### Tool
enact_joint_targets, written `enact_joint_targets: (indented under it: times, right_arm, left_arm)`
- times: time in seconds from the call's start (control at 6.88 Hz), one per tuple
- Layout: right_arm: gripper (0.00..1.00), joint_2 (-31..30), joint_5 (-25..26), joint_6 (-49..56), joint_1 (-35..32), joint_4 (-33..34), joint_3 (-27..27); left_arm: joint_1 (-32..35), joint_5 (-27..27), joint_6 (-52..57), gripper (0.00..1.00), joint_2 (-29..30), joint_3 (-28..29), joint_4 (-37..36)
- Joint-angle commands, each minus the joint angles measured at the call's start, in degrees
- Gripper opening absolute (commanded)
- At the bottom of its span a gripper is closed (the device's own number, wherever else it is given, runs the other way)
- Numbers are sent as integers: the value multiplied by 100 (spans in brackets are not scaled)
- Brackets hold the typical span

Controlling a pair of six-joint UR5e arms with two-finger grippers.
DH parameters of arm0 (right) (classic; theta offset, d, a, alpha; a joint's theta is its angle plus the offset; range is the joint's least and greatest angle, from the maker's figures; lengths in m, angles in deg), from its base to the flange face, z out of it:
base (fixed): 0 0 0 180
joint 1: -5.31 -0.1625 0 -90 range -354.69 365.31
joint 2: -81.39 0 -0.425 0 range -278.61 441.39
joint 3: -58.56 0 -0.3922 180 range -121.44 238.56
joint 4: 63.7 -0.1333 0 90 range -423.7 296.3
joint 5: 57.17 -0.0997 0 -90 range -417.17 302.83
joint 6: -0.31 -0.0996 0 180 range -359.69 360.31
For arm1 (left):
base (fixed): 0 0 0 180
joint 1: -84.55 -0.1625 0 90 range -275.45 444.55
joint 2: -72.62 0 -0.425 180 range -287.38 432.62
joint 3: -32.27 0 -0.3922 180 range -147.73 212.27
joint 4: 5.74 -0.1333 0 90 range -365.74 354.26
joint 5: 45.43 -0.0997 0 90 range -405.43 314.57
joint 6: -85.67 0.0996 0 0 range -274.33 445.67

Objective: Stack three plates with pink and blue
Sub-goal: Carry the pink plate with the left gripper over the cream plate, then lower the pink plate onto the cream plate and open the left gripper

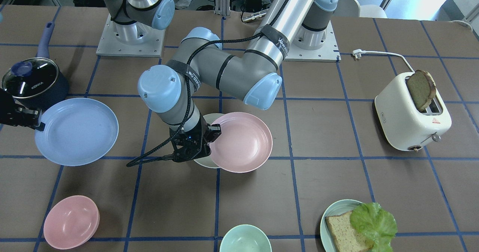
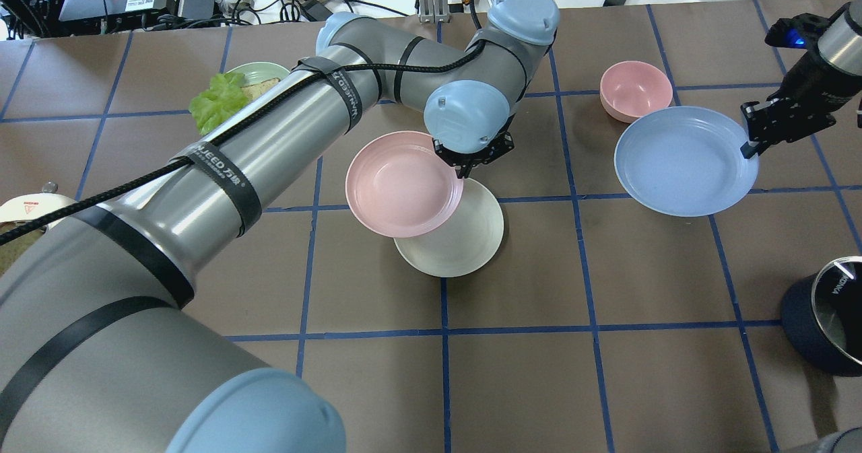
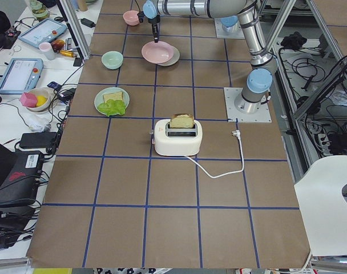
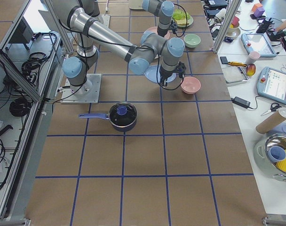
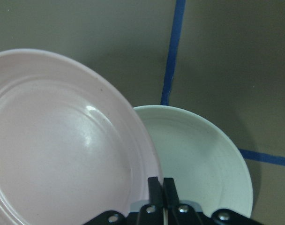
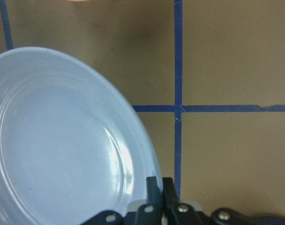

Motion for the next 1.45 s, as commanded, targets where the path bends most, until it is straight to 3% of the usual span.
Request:
enact_joint_targets:
  times: [0.0, 0.58, 1.31]
  right_arm:
    - [0, 3, 14, -3, 0, -5, 4]
    - [0, 47, 41, -3, 9, -5, -5]
    - [0, 29, 41, -3, 9, 3, -14]
  left_arm:
    - [178, -5, -375, 0, 435, 534, 355]
    - [205, 329, -1422, 0, 648, 615, 444]
    - [196, 479, -1617, 0, 710, 615, 391]
